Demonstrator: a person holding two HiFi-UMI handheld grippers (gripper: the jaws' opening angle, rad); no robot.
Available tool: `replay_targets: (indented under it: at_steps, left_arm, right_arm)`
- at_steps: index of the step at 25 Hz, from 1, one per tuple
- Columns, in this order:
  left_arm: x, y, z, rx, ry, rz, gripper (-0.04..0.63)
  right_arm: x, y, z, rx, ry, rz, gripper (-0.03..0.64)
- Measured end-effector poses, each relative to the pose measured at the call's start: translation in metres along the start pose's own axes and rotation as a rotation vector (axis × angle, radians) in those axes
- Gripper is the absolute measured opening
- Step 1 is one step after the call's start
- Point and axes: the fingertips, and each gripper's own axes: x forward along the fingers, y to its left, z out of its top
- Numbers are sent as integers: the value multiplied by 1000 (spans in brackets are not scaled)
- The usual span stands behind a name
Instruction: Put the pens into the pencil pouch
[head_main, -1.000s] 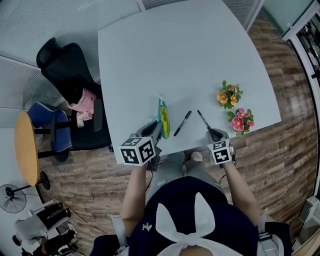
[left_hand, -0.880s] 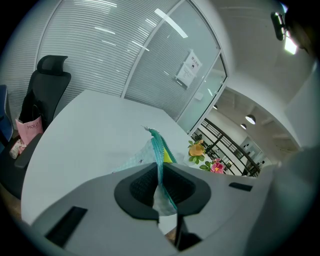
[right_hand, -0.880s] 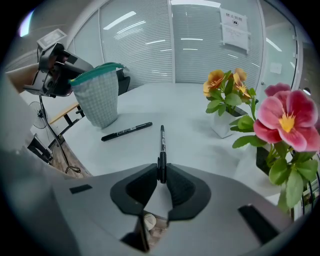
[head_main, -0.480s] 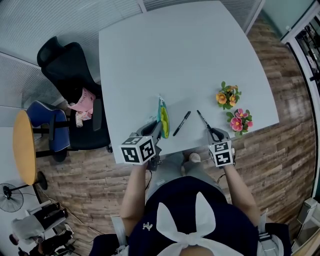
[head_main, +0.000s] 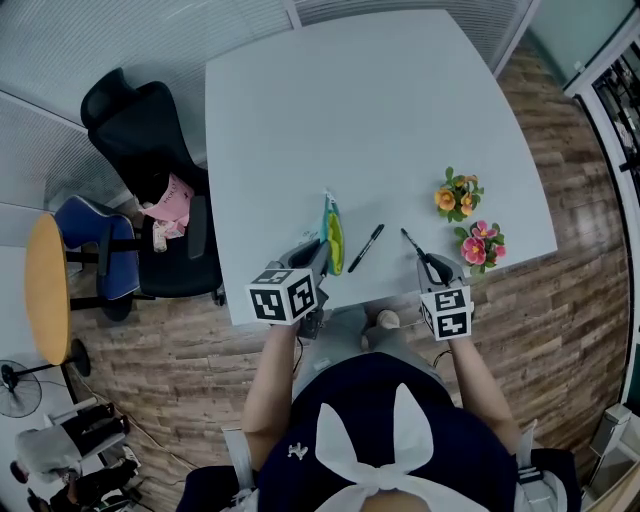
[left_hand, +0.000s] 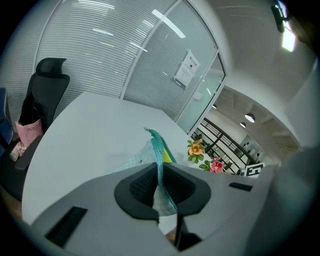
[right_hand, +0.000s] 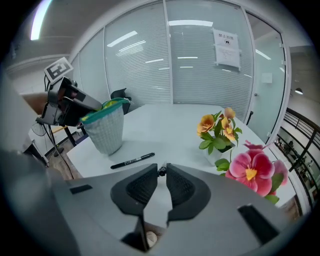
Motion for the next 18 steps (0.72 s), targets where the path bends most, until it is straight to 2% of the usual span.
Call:
replay_targets:
  at_steps: [18]
  left_arm:
    - [-1,1,0,12,-8,-6,46]
  right_arm:
    - [-54,2,72,79,-219,9,61]
